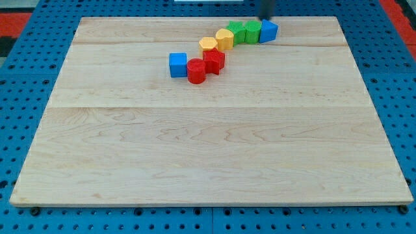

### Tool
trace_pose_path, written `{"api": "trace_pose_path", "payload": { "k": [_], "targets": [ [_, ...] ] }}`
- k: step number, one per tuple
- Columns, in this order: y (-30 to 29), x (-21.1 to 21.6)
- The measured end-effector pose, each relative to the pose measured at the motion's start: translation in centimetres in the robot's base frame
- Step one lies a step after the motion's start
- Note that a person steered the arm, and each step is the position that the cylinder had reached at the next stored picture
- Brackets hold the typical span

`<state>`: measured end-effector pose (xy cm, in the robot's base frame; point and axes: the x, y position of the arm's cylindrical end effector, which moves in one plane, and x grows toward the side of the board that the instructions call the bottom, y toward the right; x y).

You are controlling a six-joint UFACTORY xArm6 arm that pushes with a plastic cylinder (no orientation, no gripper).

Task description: Slide the green circle parallel to the right of the green star

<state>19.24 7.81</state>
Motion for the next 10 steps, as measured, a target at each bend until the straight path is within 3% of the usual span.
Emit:
{"api": "trace_pose_path", "payload": {
  "k": [1, 4, 10],
  "targets": [
    [-2.3, 0.1],
    [0.2, 3.7],
    [-0.4, 9.8]
  ]
}}
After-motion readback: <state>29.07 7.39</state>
